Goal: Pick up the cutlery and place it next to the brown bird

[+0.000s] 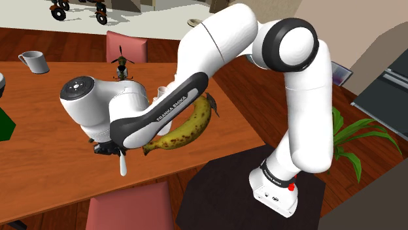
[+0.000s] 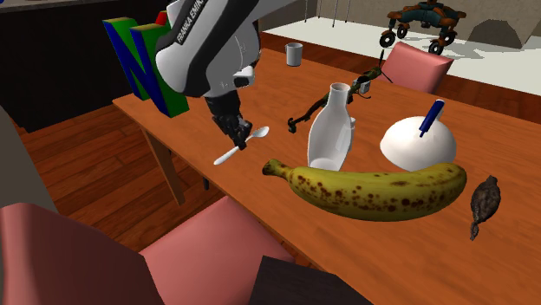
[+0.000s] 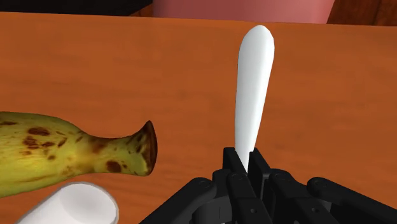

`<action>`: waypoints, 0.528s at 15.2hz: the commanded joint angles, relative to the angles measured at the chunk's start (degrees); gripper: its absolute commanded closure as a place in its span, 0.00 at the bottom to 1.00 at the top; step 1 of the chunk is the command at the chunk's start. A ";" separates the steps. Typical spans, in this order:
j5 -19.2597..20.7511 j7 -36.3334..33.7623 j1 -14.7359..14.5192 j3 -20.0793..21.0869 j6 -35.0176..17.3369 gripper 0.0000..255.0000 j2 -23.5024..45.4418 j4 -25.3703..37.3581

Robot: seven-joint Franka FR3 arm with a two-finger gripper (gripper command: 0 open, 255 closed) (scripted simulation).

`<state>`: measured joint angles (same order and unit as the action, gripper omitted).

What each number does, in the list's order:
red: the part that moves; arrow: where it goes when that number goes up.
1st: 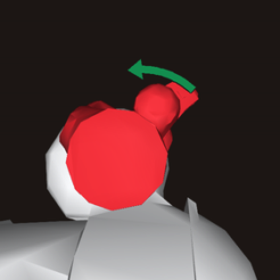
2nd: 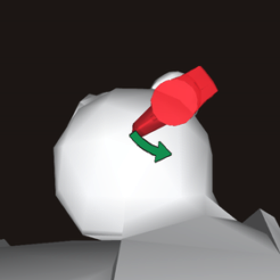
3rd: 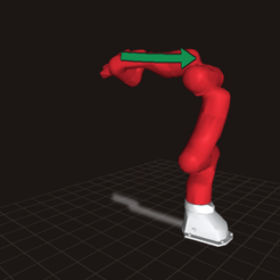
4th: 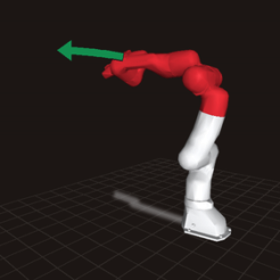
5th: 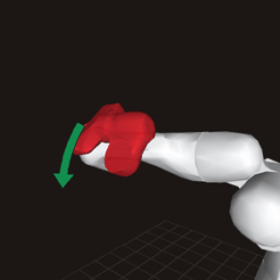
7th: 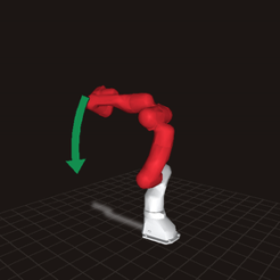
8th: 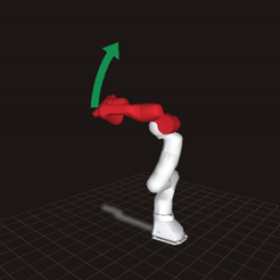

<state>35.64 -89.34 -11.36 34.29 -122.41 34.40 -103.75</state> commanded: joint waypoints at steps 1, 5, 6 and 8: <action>-0.71 0.49 0.31 0.49 0.83 1.00 -0.94 0.03; -2.20 1.64 0.96 1.48 2.68 1.00 -2.88 0.33; -2.57 1.93 1.12 1.71 3.16 1.00 -3.35 0.43; -3.30 2.50 1.42 2.17 4.12 1.00 -4.27 0.69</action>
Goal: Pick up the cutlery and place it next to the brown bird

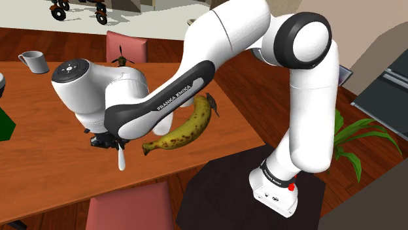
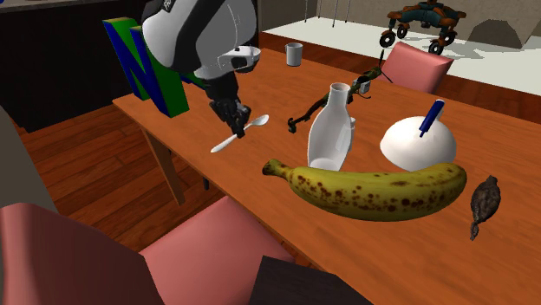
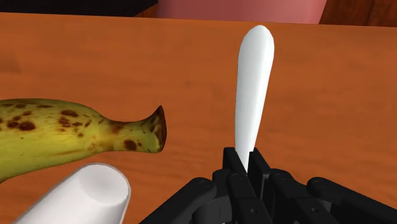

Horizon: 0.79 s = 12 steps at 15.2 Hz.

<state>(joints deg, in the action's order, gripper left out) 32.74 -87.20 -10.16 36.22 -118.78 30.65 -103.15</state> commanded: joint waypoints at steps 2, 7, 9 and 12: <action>-0.87 0.73 0.40 0.52 1.12 1.00 -1.10 0.26; -4.25 4.48 8.03 2.19 -5.53 1.00 -10.90 -13.58; -6.05 6.72 10.86 2.70 -8.07 1.00 -14.85 -18.61; -9.32 10.94 14.68 3.09 -11.73 1.00 -20.86 -25.73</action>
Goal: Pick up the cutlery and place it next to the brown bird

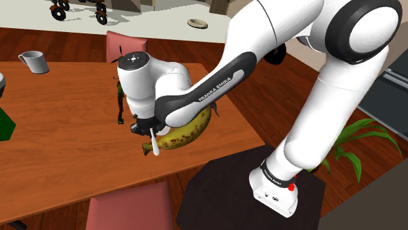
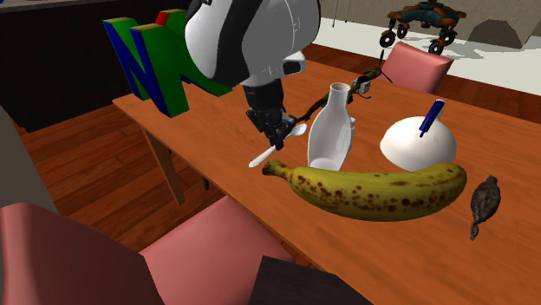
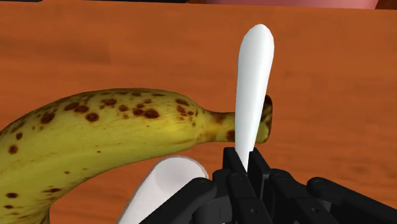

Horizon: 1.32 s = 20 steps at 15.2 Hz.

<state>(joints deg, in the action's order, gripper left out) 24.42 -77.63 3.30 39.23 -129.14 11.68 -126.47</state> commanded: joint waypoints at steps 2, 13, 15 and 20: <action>-3.54 4.75 3.37 -0.01 -3.66 1.00 -5.93 -6.88; -16.49 26.77 7.77 -8.23 -12.48 1.00 -25.37 -27.49; -17.55 30.57 8.05 -10.74 -13.46 1.00 -28.09 -30.48; -18.05 39.60 9.65 -17.50 -15.47 1.00 -33.86 -36.87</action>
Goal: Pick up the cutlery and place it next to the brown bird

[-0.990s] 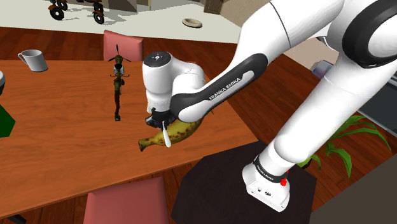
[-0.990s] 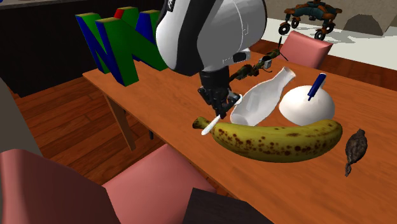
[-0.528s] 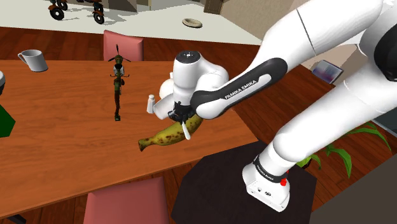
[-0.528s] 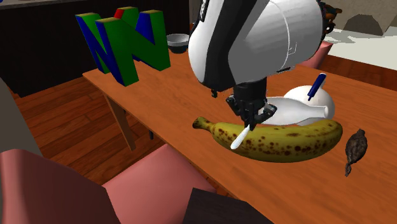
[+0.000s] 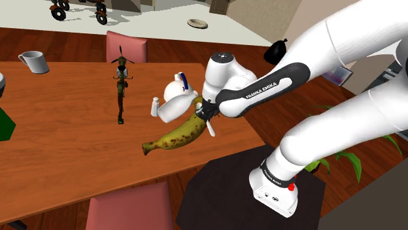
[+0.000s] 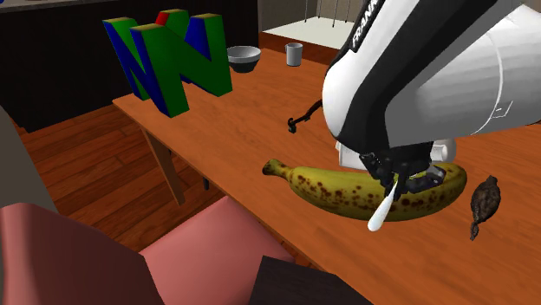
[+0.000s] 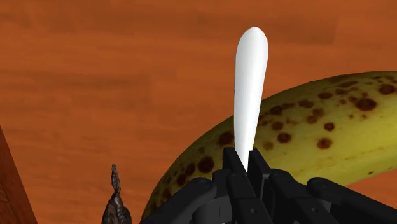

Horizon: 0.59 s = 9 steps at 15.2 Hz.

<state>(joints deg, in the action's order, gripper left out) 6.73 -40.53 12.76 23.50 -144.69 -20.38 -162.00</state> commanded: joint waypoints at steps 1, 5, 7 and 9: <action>-0.14 4.29 0.77 -3.14 -0.28 1.00 -2.78 -2.41; 1.67 11.34 3.83 -8.75 -1.69 1.00 -5.96 -5.95; 3.00 14.90 5.88 -11.55 -2.43 1.00 -7.04 -7.21; 4.44 16.85 7.77 -13.16 -4.16 1.00 -6.55 -8.08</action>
<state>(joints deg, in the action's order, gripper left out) 10.37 -24.59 19.54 11.01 -147.82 -27.49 -169.80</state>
